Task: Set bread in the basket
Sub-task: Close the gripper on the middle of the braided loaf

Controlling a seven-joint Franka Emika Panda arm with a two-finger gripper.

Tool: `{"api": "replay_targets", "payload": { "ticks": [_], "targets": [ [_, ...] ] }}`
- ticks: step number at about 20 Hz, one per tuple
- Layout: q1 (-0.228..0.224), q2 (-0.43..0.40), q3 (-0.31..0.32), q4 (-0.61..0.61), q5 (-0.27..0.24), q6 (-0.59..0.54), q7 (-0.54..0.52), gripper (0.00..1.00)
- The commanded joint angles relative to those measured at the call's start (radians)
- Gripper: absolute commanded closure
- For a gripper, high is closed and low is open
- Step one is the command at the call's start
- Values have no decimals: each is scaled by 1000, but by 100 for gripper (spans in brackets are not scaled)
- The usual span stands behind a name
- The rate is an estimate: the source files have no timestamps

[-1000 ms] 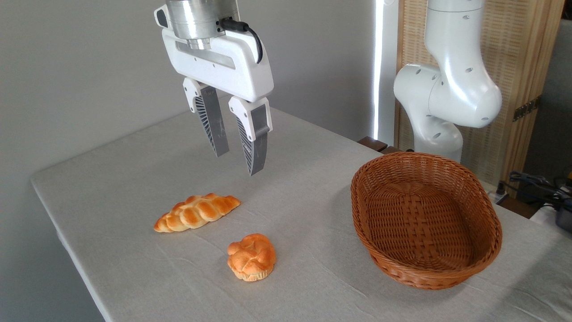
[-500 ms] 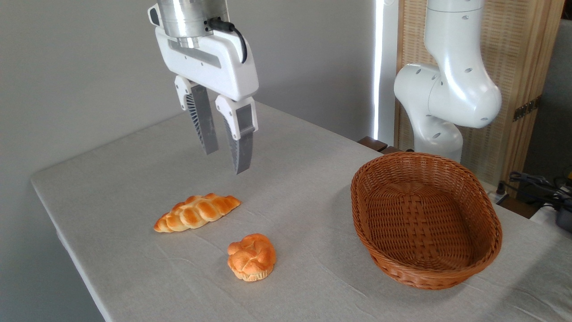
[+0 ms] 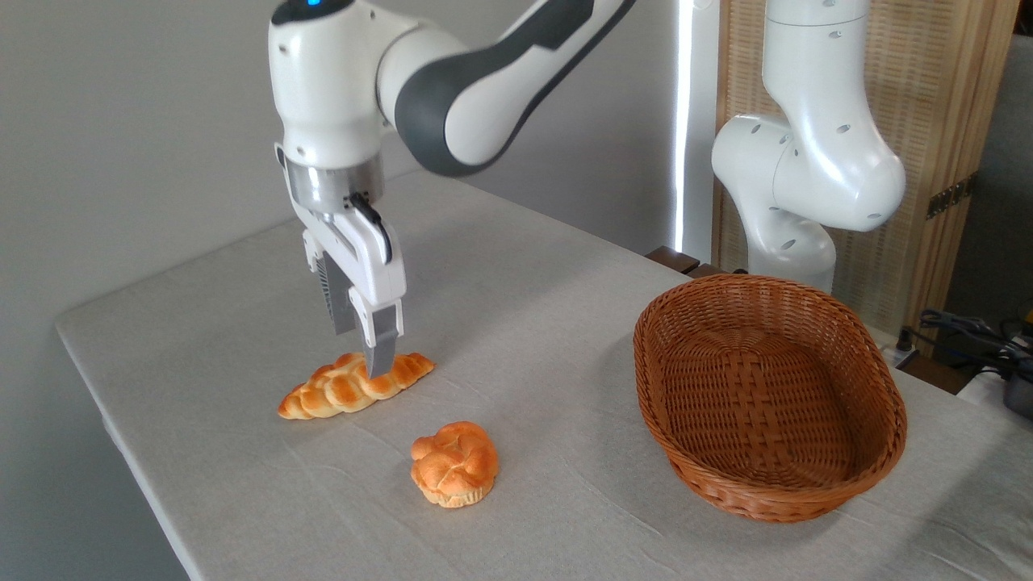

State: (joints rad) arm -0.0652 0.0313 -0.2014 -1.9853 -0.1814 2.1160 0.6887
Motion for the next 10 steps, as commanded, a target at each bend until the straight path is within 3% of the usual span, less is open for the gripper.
{"api": "replay_targets", "payload": {
  "ticks": [1,4,8,10],
  "targets": [
    [2,39,-23,-4,-49,38,2,0],
    [-5,68,-35,-4,20,42,5,0],
    [-13,99,-47,-4,39,84,3,3],
    [-13,101,-47,-4,59,87,3,32]
  ]
}}
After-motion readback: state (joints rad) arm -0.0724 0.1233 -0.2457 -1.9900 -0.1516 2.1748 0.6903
